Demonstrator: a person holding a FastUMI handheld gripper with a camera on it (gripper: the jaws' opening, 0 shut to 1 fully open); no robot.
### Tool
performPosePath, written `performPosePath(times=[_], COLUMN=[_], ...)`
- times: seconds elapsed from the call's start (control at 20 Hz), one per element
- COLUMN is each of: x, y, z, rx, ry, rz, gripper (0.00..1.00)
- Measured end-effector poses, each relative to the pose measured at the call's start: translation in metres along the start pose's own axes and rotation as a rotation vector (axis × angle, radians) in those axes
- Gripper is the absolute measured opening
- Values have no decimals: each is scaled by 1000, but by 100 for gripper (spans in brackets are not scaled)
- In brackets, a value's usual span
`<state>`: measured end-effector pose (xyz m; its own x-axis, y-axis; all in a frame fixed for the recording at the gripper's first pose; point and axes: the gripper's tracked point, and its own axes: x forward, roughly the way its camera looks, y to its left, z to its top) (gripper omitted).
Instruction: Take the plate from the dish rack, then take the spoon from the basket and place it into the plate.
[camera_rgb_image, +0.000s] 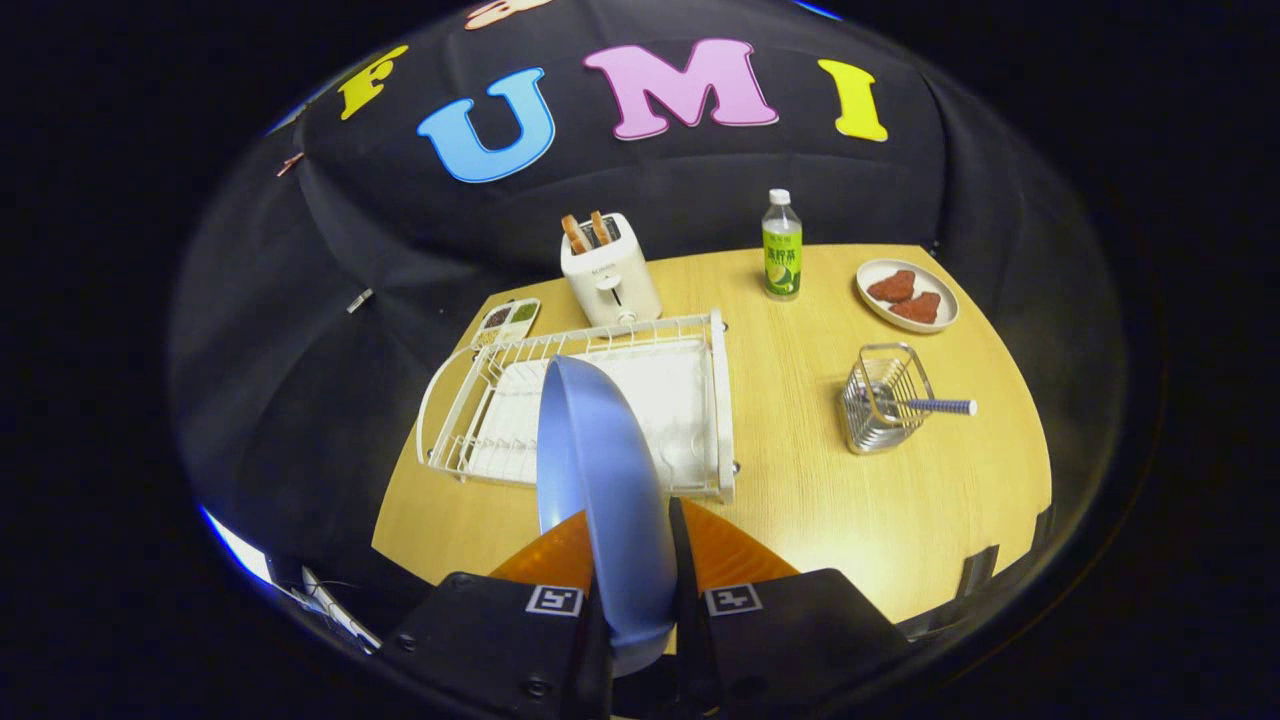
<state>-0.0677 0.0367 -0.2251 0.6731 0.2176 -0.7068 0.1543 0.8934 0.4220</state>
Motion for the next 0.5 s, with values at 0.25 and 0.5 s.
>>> performPosePath(times=[0.25, 0.5], x=[-3, 26], y=[-23, -31], z=[-69, -112], rx=[63, 104], ry=[105, 174], rz=[-19, -23], gripper=[29, 29])
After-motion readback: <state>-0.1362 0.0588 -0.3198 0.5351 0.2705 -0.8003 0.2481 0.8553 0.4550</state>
